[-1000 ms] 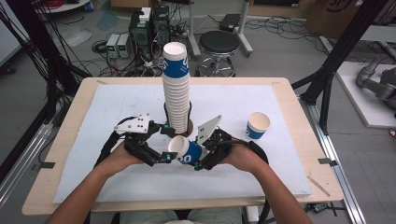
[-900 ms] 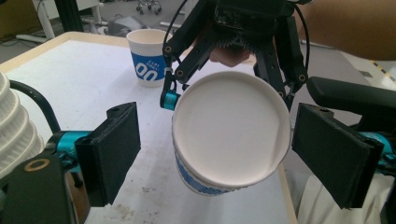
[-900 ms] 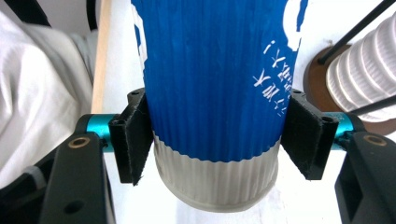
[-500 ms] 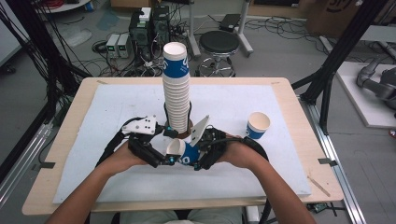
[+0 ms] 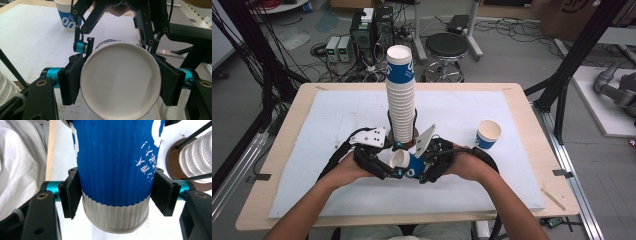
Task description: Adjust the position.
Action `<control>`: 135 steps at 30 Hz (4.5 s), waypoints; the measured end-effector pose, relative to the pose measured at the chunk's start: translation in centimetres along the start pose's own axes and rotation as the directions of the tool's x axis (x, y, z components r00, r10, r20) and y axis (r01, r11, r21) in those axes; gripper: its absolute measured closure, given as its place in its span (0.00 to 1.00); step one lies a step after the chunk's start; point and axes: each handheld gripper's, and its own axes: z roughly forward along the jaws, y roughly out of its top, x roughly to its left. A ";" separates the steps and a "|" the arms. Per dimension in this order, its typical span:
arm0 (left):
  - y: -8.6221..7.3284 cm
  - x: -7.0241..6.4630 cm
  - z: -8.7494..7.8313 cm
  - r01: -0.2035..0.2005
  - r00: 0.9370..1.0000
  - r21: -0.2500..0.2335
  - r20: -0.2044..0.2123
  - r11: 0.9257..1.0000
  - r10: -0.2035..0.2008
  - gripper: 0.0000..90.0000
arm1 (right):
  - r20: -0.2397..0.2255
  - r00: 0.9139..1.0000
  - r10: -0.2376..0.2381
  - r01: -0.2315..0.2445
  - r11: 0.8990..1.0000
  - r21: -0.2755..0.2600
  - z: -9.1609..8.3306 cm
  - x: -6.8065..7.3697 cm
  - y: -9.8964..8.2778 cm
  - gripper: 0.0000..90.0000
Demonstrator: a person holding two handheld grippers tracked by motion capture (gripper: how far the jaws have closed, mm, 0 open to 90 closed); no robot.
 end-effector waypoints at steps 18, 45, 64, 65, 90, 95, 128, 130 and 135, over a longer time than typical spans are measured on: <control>-0.4 0.2 -0.2 -0.017 1.000 -0.040 0.000 0.999 0.017 0.34 | -0.048 0.994 0.097 -0.106 0.967 -0.233 -0.9 0.3 -2.3 0.20; -2.9 0.4 -1.4 0.005 0.999 -0.284 0.042 0.959 0.007 0.34 | -0.019 0.971 0.239 -0.205 0.786 -0.583 -1.8 1.9 -7.3 0.15; -2.7 -0.1 -0.8 -0.009 0.997 -0.338 0.070 0.941 0.035 0.34 | -0.099 0.970 0.220 -0.234 0.755 -0.613 0.6 2.0 -7.1 0.21; -2.7 -0.1 -0.8 -0.012 0.997 -0.335 0.069 0.942 0.037 0.34 | -0.096 0.973 0.208 -0.223 0.756 -0.615 0.7 2.0 -7.1 0.22; -2.9 -0.2 -0.2 0.035 0.999 -0.264 0.015 0.964 -0.032 0.23 | -0.084 0.979 0.186 -0.201 0.803 -0.561 -0.2 1.7 -7.5 0.39; -2.9 -0.3 -0.2 0.044 0.999 -0.241 -0.002 0.969 -0.046 0.17 | -0.080 0.978 0.194 -0.207 0.835 -0.510 -0.6 1.5 -7.6 0.39; 0.8 -0.2 2.4 -0.032 0.999 0.147 -0.003 0.989 0.033 0.18 | -0.013 1.000 0.023 -0.023 0.999 0.027 -2.4 0.4 -1.5 0.39; 0.9 -0.2 2.6 -0.033 0.999 0.178 0.004 0.983 0.033 0.20 | -0.017 1.000 0.018 -0.018 0.999 0.042 -2.3 0.5 -1.4 0.39; 1.0 -0.2 3.3 -0.030 0.999 0.234 0.018 0.972 0.027 0.25 | -0.019 1.000 0.011 -0.010 0.999 0.051 -2.1 0.5 -1.2 0.39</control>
